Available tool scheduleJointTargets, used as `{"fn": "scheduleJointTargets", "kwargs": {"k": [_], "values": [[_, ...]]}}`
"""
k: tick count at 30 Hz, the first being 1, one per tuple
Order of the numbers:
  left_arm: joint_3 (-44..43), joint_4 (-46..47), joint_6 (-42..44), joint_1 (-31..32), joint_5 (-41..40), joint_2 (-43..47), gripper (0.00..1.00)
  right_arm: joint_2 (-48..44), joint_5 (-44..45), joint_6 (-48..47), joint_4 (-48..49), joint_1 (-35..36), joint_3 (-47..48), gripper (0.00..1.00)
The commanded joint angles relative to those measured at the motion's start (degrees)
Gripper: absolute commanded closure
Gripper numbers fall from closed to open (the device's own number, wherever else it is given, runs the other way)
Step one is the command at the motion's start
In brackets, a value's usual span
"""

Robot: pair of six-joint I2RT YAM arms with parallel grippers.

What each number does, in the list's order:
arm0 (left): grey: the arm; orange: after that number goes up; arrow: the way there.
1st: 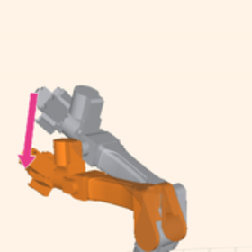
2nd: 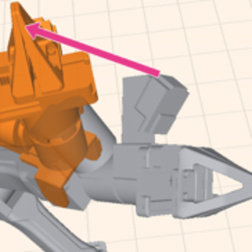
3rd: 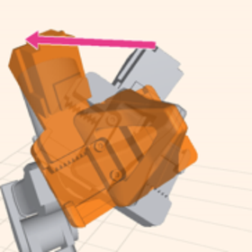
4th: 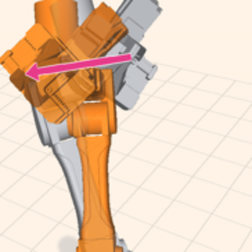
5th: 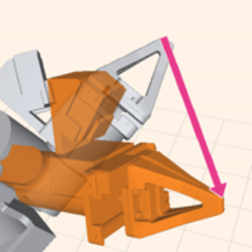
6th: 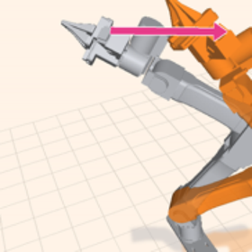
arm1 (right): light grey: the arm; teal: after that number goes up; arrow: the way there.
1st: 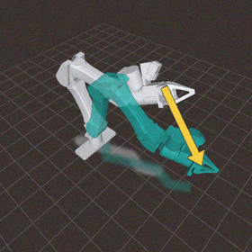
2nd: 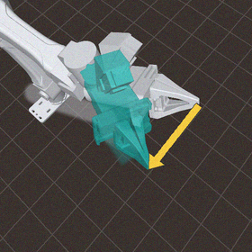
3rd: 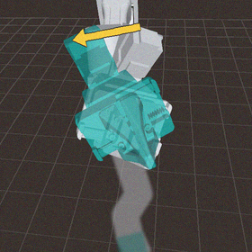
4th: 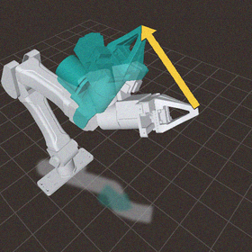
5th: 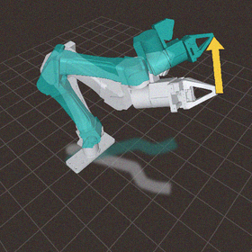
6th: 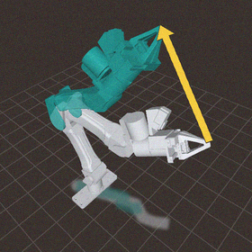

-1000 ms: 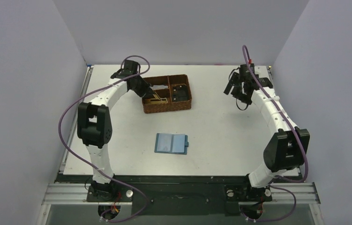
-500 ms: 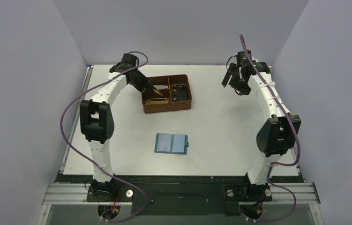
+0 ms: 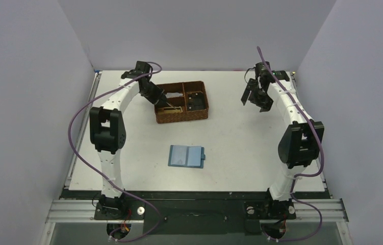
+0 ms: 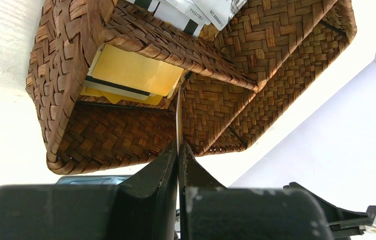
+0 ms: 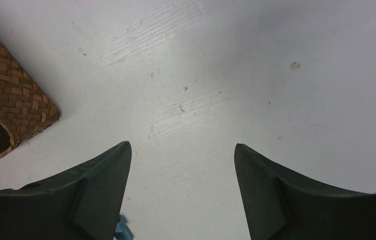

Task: Take the credit cards out of the card holder
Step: Place the credit card in the storage box.

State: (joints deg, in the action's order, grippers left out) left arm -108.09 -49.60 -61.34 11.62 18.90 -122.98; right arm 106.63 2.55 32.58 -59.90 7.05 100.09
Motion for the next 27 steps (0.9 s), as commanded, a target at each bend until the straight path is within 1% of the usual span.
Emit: {"fn": "scheduleJointTargets", "kwargs": {"k": [1,7,14,16,17,18,19,21,23,27], "values": [[-4.43,-2.69,-0.32,-0.52,0.59,-0.75,1.0,-0.12,0.97,-0.32,-0.51,-0.6,0.05,0.29],[-8.01,-5.82,0.12,-0.94,0.29,-3.35,1.0,1.38,0.77,-0.26,-0.9,-0.98,2.42,0.29],[-9.3,-5.73,0.53,-0.95,1.25,-4.68,0.99,3.22,-0.44,-0.07,-0.99,-1.37,4.53,0.29],[-9.56,-5.22,0.57,-0.89,1.54,-4.94,0.95,3.33,-0.58,-0.02,-1.01,-1.48,4.84,0.29],[-9.74,-4.99,0.53,-0.85,1.56,-5.0,0.89,3.37,-0.6,0.02,-1.01,-1.57,4.93,0.29],[-9.8,-4.85,0.61,-0.87,1.64,-5.04,0.86,3.51,-0.65,0.02,-1.01,-1.63,5.04,0.29],[-9.95,-4.75,0.72,-0.87,1.7,-4.98,0.78,3.55,-0.63,-0.04,-1.01,-1.67,5.09,0.29],[-10.13,-4.65,1.08,-0.92,1.81,-4.88,0.69,3.76,-0.66,0.02,-0.98,-1.76,5.18,0.29],[-10.53,-4.81,1.62,-0.92,1.86,-4.76,0.64,3.88,-0.74,0.0,-0.99,-1.72,5.58,0.29],[-11.24,-4.76,2.49,-0.9,1.73,-4.38,0.57,3.96,-0.62,-0.11,-0.96,-1.69,6.0,0.29]]}}
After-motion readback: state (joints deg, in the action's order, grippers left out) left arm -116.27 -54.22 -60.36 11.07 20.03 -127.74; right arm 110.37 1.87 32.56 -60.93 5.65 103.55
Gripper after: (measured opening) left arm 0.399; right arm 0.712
